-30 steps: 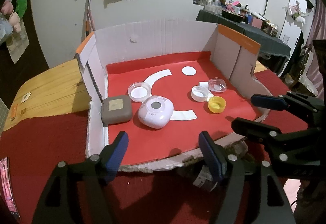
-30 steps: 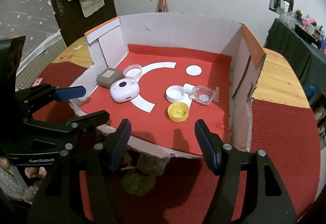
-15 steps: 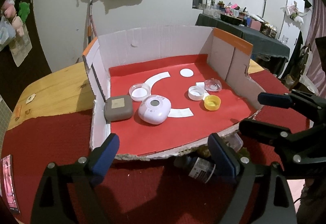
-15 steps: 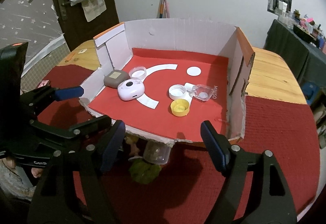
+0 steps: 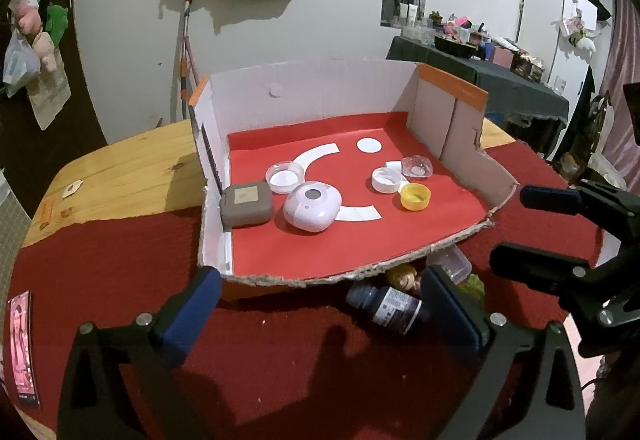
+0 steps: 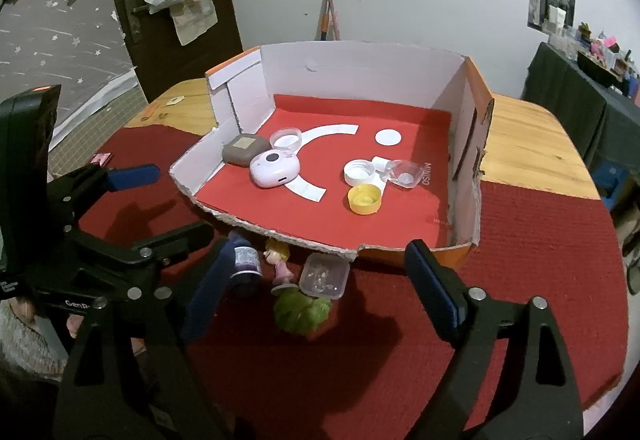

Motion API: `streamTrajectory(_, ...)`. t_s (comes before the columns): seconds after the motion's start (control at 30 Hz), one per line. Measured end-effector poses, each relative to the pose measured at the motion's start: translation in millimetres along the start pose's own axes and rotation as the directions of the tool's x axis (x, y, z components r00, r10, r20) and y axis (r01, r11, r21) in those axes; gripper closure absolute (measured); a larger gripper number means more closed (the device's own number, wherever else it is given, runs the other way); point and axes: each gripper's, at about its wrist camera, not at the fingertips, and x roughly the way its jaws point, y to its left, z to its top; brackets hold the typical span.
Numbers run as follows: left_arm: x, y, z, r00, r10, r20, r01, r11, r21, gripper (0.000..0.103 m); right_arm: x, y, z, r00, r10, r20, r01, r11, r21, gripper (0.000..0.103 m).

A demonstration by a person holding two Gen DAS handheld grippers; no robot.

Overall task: Organize objects
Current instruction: 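Withdraw both open tools from the box back toward the remaining items, then grasp the dark blue bottle with the left tool while the right tool grasps the clear plastic box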

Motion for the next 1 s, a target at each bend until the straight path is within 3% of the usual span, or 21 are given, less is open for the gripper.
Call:
streamTrajectory(0.4, -3, -8, -14, 1.000, 0.022, -0.012, -0.022, 0.999, 0.035, 0.000, -7, 1, -13, 1.000, 0.004, -0.005, -0.004, 1.000, 0.004, 0.012)
streamTrajectory(1.0, 7, -12, -35, 0.998, -0.017, -0.061, 0.019, 0.999, 0.033, 0.000, 7, -10, -30, 0.998, -0.032, -0.060, 0.034, 0.999, 0.039, 0.013)
